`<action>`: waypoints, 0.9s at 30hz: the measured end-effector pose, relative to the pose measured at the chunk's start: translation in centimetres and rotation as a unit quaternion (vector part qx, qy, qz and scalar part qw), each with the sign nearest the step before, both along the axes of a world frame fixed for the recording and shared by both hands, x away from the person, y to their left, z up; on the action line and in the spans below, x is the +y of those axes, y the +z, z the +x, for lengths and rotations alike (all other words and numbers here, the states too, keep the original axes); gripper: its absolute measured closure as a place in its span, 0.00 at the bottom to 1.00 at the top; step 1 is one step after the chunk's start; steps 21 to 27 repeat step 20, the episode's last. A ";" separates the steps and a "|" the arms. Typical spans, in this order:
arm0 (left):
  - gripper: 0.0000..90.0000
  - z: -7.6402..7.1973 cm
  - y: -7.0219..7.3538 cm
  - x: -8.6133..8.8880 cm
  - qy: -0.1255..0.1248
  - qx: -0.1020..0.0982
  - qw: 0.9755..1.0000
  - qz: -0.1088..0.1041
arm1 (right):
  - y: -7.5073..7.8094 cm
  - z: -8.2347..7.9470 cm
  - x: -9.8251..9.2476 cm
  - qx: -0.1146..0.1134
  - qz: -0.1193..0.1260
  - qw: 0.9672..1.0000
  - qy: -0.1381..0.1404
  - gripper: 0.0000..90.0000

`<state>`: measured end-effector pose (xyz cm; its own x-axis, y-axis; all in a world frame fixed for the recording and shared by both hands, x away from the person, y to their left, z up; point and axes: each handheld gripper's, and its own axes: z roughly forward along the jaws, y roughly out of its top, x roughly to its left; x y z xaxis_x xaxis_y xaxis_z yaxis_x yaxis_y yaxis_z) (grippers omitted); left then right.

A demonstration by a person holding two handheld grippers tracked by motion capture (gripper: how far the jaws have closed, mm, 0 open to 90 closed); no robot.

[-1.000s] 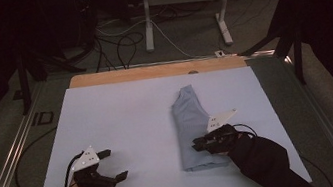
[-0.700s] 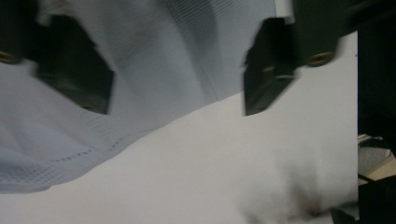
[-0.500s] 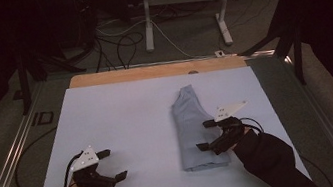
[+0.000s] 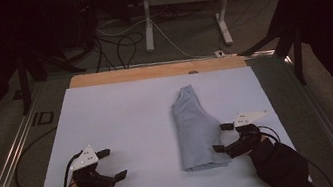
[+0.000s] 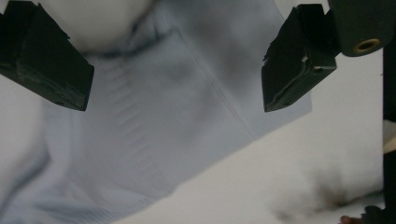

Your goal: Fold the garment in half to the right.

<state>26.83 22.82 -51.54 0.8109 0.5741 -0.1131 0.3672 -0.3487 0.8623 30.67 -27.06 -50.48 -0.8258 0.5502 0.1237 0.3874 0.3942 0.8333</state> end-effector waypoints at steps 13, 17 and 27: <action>0.01 -0.1 -0.2 1.3 0.024 -0.007 1.000 0.006 | -2.1 -1.9 -2.1 -0.005 -0.024 0.998 -0.059 0.10; 0.01 -0.1 -0.3 1.3 0.027 -0.007 1.000 0.007 | -2.1 -1.9 -2.2 -0.007 -0.024 0.998 -0.064 0.10; 0.01 -0.1 -0.3 1.3 0.027 -0.009 1.000 0.008 | -2.1 -1.9 -2.2 -0.011 -0.025 0.997 -0.066 0.10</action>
